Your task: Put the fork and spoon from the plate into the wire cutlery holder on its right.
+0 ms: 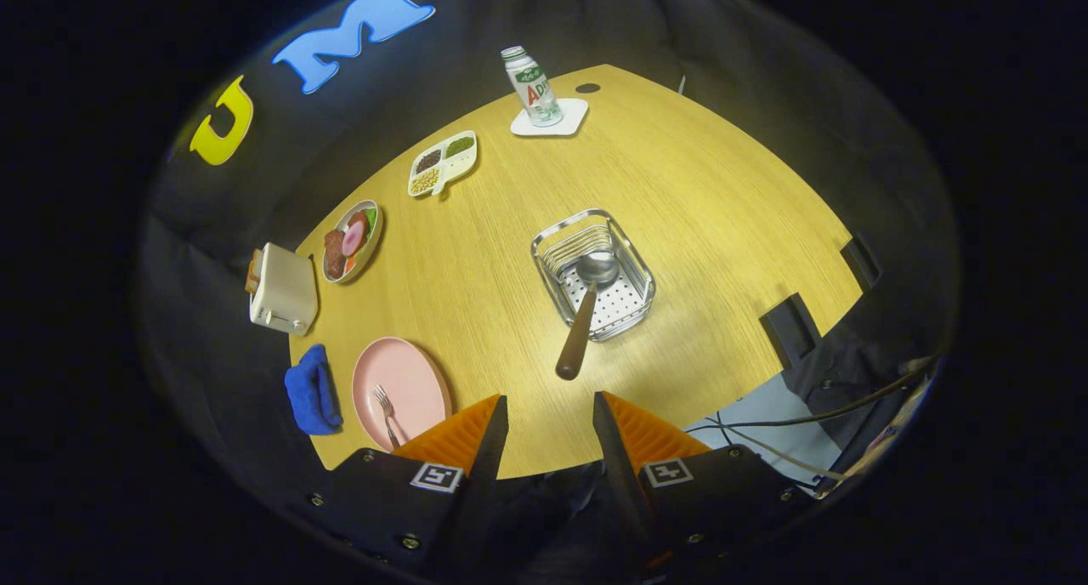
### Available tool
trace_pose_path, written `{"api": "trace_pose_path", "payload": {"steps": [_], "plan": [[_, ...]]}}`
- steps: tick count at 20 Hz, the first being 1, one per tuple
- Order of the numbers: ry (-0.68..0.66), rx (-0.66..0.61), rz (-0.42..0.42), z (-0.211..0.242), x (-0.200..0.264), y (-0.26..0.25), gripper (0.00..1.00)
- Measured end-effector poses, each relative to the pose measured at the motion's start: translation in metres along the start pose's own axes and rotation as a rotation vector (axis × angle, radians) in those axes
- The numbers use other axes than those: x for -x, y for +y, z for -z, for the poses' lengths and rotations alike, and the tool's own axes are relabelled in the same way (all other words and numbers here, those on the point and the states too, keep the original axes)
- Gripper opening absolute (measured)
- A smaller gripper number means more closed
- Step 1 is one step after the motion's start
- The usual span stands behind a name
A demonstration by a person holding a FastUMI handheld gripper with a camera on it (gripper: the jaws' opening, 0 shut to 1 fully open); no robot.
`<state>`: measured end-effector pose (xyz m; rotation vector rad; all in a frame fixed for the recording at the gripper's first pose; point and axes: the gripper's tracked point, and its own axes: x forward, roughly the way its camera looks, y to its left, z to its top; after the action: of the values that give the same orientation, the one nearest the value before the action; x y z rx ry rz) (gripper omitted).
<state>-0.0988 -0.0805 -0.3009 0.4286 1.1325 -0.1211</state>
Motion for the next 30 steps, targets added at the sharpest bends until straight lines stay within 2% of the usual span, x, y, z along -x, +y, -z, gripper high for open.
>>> {"api": "trace_pose_path", "payload": {"steps": [7, 16, 24, 30], "plan": [[0.086, 0.093, -0.095, 0.033, -0.022, 0.072, 0.63], [0.294, 0.251, -0.183, 0.112, -0.058, 0.153, 0.63], [0.454, 0.375, -0.186, 0.174, -0.087, 0.185, 0.63], [0.52, 0.446, -0.147, 0.203, -0.112, 0.189, 0.63]]}}
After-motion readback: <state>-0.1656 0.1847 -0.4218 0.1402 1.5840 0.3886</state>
